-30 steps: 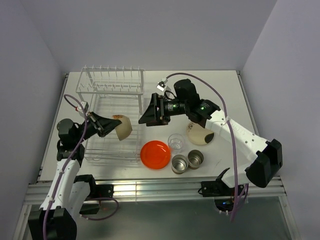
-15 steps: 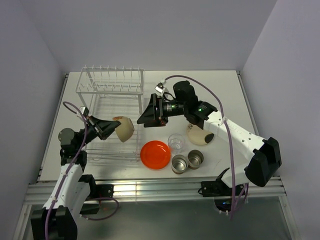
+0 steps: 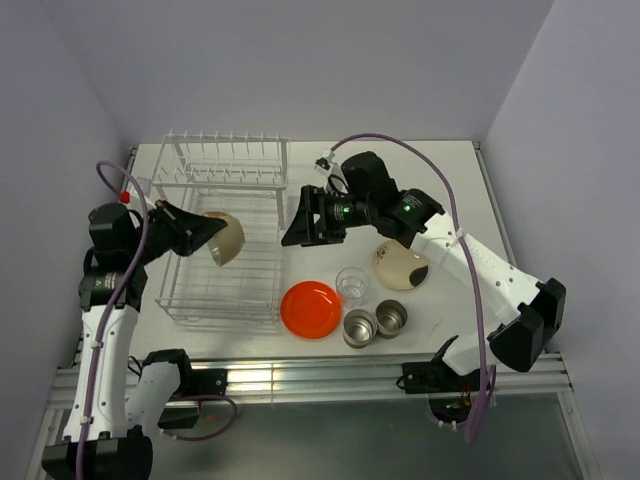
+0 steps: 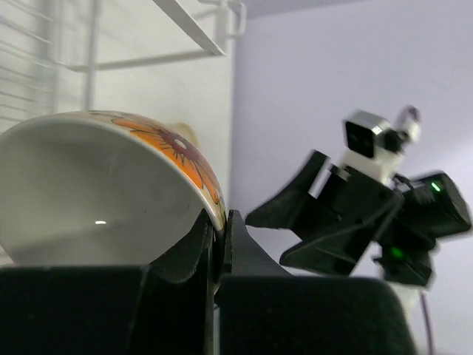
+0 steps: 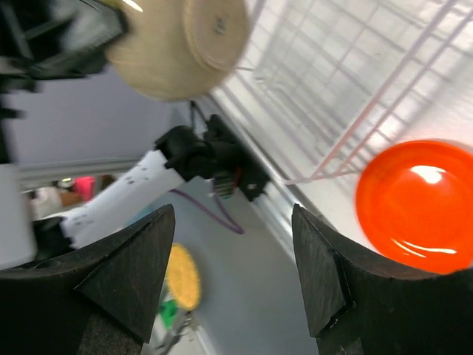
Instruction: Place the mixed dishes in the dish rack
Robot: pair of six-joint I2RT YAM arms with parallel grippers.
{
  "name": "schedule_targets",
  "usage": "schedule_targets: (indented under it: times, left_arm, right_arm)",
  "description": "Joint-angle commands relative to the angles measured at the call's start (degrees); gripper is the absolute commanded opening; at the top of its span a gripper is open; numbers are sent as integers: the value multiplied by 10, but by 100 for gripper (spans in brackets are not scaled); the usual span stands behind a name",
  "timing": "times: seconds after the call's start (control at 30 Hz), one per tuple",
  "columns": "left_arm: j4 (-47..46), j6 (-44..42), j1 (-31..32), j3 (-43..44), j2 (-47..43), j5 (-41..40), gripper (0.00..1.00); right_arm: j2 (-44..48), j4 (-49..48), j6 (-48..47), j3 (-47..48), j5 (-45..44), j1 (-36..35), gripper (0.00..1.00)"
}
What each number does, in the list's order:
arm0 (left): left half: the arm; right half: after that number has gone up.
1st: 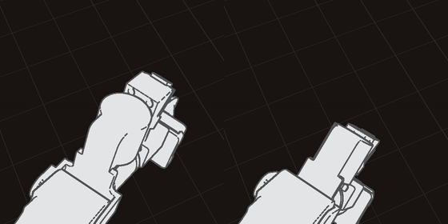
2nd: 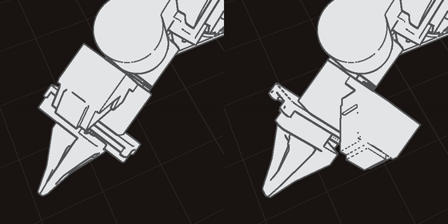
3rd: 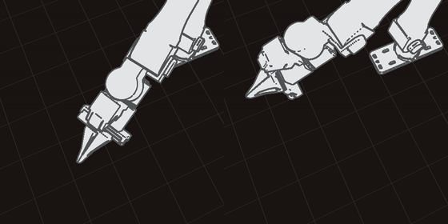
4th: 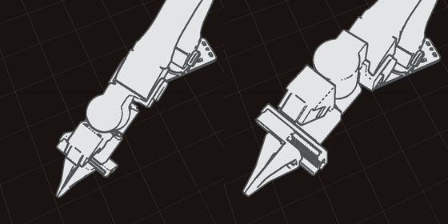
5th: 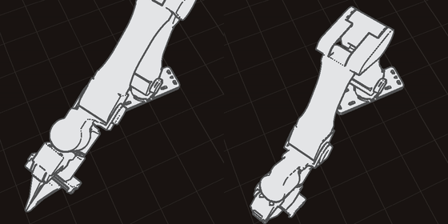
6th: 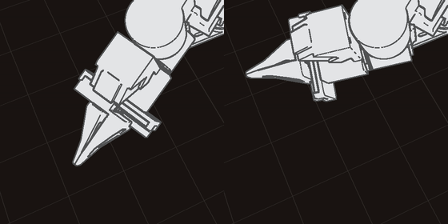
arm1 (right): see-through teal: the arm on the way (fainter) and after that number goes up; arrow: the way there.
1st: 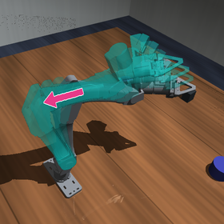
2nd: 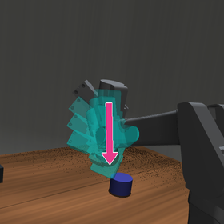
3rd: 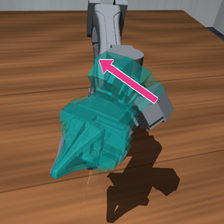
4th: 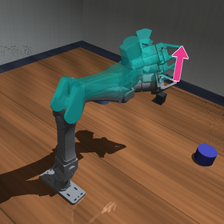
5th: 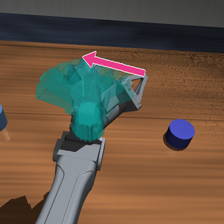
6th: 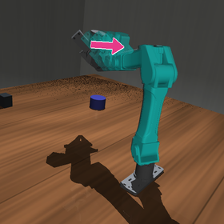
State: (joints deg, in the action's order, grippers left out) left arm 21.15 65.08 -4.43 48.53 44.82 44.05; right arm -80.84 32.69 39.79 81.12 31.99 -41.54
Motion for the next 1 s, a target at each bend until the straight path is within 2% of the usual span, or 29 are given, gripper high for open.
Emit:
schedule_targets:
  times: [0.0, 0.13, 0.23, 0.4, 0.6, 0.7, 0.83, 0.97]
  left_arm:
    - [233, -137, -1, 102, 20, -98, 0]
    - [305, -124, 9, 154, 32, -169, 0]
    - [325, -76, 22, 155, 21, -192, 0]
    - [353, 14, 82, 153, 0, -292, 0]
    - [346, 87, 131, 135, -18, -369, 0]
    - [321, 99, 141, 122, -17, -364, 0]
    - [274, 97, 147, 93, -12, -325, 0]
    - [137, 117, 147, 32, -10, -235, 0]
  right_arm:
    - [-9, 94, -78, 55, -116, -28, 71]
    - [-11, 124, -102, 74, -219, -85, 70]
    - [-9, 124, -111, 83, -286, -123, 70]
    - [-12, 119, -115, 112, -391, -173, 68]
    - [-71, 141, -93, 179, -407, -212, 65]
    - [-102, 151, -93, 222, -419, -229, 65]
    - [-111, 161, -85, 232, -424, -231, 65]
    - [-90, 157, -95, 194, -422, -227, 65]
